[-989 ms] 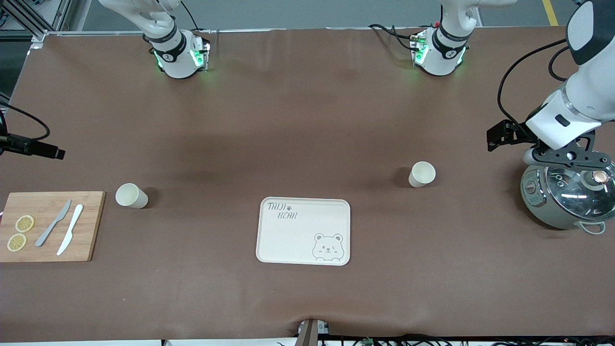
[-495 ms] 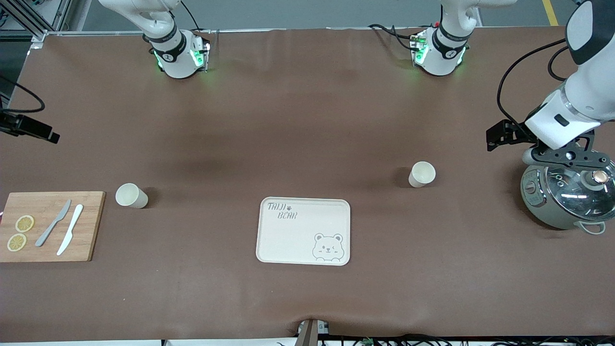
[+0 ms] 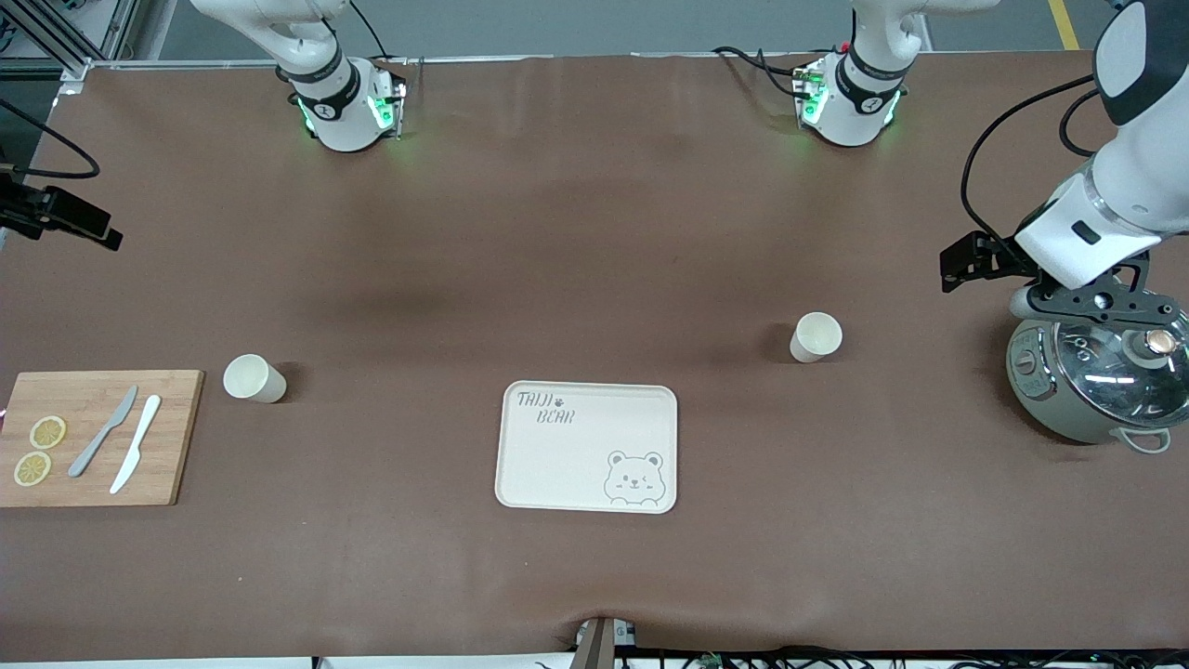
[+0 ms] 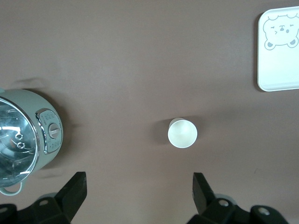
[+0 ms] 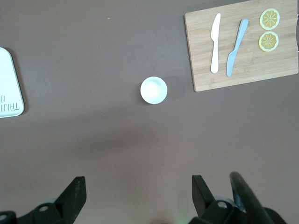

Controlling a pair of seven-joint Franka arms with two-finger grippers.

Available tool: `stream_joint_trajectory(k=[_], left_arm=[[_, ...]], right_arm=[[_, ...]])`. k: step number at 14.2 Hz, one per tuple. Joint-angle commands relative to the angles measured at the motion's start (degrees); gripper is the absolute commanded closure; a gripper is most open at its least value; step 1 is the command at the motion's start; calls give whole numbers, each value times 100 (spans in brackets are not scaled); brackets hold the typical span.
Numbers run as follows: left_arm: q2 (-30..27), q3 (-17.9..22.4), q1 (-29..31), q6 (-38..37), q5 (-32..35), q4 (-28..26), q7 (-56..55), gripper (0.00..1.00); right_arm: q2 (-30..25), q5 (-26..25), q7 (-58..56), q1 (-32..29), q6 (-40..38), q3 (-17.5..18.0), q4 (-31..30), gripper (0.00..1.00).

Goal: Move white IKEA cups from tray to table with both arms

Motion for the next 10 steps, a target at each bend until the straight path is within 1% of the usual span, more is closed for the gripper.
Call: stream_joint_trajectory(k=[1, 10], left_arm=[[16, -23, 20, -116, 16, 105, 0, 0], [16, -23, 29, -116, 16, 87, -8, 0]], right_arm=[[-157, -72, -53, -31, 94, 10, -182, 0], [-175, -64, -96, -75, 129, 36, -200, 0]])
